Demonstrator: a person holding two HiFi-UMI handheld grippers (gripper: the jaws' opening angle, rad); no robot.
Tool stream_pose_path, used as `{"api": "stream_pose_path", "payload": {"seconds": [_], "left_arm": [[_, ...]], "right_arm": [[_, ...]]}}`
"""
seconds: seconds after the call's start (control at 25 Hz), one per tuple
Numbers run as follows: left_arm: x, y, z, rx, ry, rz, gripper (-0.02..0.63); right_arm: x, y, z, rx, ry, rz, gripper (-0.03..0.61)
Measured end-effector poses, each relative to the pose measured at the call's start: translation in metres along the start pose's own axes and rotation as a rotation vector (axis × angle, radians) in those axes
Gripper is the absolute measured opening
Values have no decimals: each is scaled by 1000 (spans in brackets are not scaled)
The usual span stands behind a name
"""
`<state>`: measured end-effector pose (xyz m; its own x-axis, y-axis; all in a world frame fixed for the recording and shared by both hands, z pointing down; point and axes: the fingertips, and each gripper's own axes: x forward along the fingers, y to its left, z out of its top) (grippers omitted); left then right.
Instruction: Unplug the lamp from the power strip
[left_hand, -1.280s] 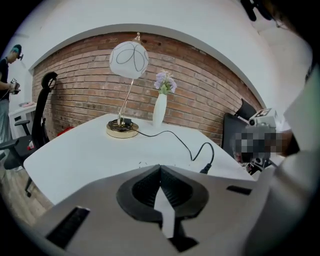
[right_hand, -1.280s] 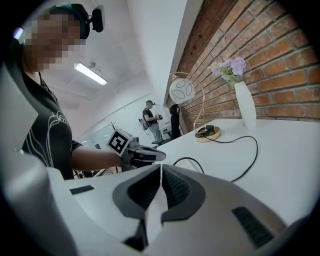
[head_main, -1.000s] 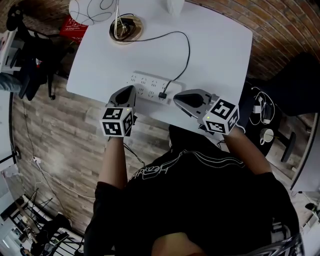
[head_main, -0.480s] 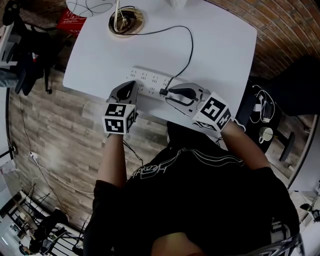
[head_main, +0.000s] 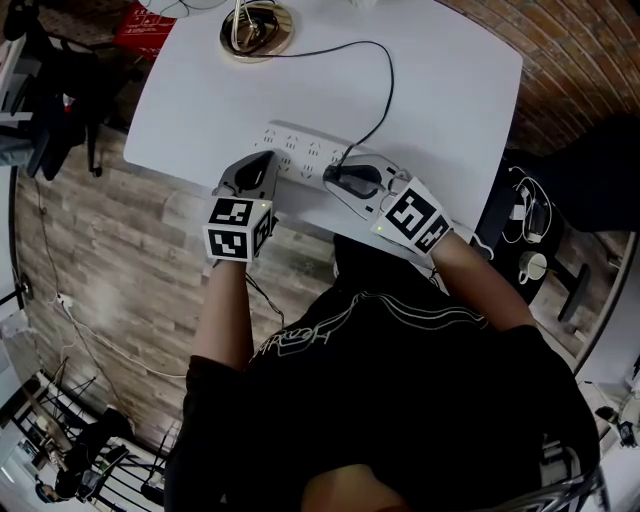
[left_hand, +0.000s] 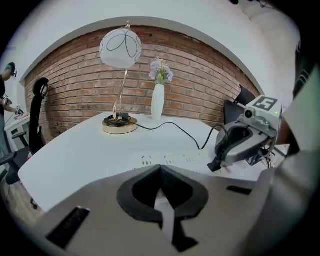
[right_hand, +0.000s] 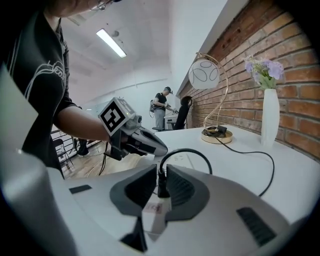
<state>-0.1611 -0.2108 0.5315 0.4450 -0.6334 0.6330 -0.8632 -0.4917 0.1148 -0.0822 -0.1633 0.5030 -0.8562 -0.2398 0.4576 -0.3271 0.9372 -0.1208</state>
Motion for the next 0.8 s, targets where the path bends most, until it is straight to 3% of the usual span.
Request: {"api": "stream_pose_path", "payload": {"seconds": [0.24,0.56,0.8], "left_arm": [[0,1,-1,-9,-1,5,3],[0,1,0,26,16,6,3],[0,1,-1,17,18,32,3]], "right_arm": [[2,-1,2,-66,-20,-6,20],[-1,-8,1,117,-58,53,17],[-4,-5,3,59,-87,63,15]]}}
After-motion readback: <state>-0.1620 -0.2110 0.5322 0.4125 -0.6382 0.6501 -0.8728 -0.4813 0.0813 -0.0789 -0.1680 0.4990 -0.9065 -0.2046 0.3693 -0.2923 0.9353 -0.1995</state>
